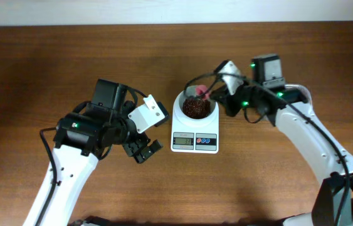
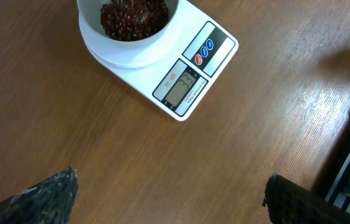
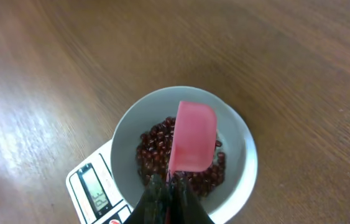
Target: Scoop and weigh 50g on scale
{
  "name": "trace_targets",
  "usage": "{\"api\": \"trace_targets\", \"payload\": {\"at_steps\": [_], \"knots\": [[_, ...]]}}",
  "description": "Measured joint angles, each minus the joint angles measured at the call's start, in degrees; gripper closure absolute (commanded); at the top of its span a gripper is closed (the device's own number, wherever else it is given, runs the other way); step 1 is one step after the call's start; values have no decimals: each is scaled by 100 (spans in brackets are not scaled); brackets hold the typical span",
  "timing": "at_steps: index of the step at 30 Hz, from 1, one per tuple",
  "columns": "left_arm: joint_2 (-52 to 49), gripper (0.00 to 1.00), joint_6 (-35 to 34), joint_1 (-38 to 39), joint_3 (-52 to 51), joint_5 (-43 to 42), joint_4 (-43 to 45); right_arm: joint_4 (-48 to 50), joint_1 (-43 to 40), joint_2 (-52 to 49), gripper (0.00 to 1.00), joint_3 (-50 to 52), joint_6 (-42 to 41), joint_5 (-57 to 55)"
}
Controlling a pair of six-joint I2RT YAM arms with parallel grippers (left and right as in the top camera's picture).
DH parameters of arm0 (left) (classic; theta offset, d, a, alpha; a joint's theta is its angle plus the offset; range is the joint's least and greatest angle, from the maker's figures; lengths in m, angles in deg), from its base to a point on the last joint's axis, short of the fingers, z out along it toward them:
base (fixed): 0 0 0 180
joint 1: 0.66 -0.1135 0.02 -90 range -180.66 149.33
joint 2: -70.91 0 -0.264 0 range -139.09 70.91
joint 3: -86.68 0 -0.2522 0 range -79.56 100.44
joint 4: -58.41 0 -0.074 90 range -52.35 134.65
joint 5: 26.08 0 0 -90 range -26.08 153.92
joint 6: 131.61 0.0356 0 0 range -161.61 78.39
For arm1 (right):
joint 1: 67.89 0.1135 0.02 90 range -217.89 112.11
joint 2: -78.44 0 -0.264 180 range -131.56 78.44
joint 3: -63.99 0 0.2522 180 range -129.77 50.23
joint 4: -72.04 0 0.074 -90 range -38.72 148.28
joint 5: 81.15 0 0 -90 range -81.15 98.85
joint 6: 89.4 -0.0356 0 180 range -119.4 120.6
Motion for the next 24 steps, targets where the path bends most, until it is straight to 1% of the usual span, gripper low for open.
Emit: {"api": "trace_targets", "payload": {"at_steps": [3,6,10,17,21,23,24], "knots": [[0,1,0,0,0,0,0,2,179,2,96,-4,24,-466],[0,1,0,0,0,0,2,-24,179,116,96,-7,33,-599],[0,1,0,0,0,0,2,-42,179,474,96,-57,35,-507],[0,1,0,0,0,0,2,-92,179,201,96,-70,35,-442],[0,1,0,0,0,0,2,-221,203,549,96,-284,42,-448],[0,1,0,0,0,0,2,-459,396,507,96,-323,55,-785],[0,1,0,0,0,0,2,-490,699,293,96,-323,61,-1322]]}}
